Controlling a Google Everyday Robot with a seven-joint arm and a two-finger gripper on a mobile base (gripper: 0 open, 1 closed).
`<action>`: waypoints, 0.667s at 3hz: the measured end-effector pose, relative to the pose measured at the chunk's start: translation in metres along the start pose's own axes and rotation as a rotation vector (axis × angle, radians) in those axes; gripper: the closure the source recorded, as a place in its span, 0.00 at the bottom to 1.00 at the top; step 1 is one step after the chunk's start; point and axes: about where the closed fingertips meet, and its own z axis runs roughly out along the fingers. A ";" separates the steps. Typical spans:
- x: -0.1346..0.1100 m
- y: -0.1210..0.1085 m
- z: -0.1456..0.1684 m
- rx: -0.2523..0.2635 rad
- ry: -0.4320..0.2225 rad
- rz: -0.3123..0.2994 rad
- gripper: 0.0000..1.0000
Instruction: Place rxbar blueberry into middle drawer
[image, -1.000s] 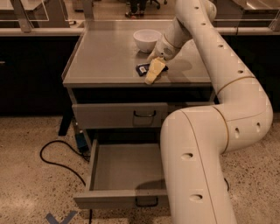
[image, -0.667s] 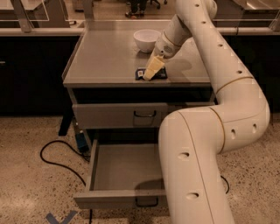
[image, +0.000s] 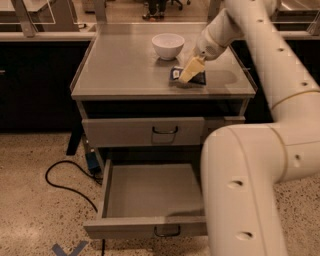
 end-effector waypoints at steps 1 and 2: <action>0.035 -0.013 -0.101 0.213 -0.079 0.012 1.00; 0.043 -0.008 -0.151 0.308 -0.116 0.029 1.00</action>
Offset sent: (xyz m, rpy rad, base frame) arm -0.0162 -0.0720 0.0570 0.0507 -0.1642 -0.0975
